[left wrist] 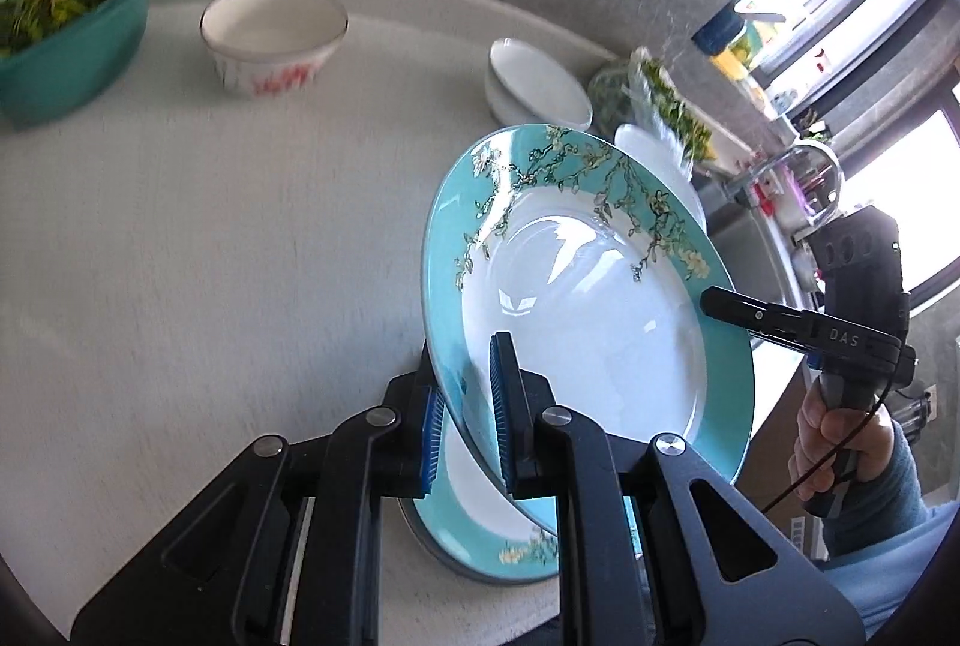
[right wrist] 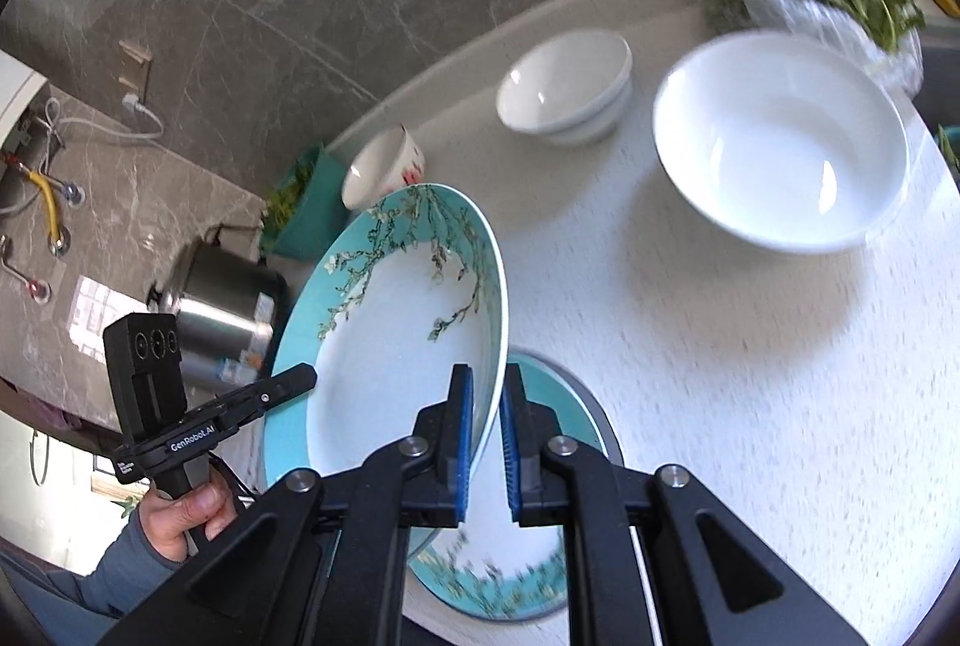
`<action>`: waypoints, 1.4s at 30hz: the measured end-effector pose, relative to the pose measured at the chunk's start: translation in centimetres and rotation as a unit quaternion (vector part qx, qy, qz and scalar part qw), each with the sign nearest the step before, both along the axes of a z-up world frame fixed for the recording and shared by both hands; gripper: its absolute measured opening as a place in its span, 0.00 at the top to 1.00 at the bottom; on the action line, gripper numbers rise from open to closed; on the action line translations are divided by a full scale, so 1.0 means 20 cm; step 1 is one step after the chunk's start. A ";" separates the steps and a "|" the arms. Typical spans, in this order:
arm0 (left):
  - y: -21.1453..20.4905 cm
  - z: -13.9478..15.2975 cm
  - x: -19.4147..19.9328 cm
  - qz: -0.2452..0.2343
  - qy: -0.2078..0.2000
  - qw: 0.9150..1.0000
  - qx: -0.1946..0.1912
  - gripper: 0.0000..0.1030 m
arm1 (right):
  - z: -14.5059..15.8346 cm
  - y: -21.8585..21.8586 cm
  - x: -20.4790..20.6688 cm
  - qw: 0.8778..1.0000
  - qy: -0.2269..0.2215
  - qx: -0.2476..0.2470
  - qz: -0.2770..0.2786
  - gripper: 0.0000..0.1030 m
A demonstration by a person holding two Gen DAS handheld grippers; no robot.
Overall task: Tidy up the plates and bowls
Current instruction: 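Lift the teal-rimmed deep plate with the left gripper toward the plate stack, then lower the deep plate onto the stacked teal-rimmed plates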
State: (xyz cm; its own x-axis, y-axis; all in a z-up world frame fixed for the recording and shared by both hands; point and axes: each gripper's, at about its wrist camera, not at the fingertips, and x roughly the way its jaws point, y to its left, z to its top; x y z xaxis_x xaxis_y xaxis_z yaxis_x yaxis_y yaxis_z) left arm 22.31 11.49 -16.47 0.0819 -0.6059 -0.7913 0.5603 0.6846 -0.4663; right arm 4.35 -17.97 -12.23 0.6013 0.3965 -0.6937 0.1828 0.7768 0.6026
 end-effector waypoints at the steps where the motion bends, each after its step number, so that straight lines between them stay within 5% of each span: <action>1: 0.01 -0.03 -0.04 0.002 0.001 1.000 0.005 0.88 | -0.02 0.00 -0.02 1.000 0.005 0.001 0.002 0.89; 11: 0.05 -0.20 -0.29 0.011 -0.004 0.999 0.045 0.88 | -0.20 0.03 -0.11 0.999 0.035 0.001 0.026 0.89; 42: -0.05 -0.35 -0.33 0.026 -0.020 0.995 0.090 0.86 | -0.32 0.11 -0.17 0.994 0.057 -0.066 0.068 0.86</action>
State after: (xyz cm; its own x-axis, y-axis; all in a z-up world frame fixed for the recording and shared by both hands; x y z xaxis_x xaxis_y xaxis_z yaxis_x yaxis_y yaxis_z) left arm 15.70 10.45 -23.42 0.1426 -0.4496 -0.8818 0.5372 0.7834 -0.3126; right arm 0.94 -15.84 -18.62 0.4624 0.3704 -0.8056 0.1314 0.8699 0.4754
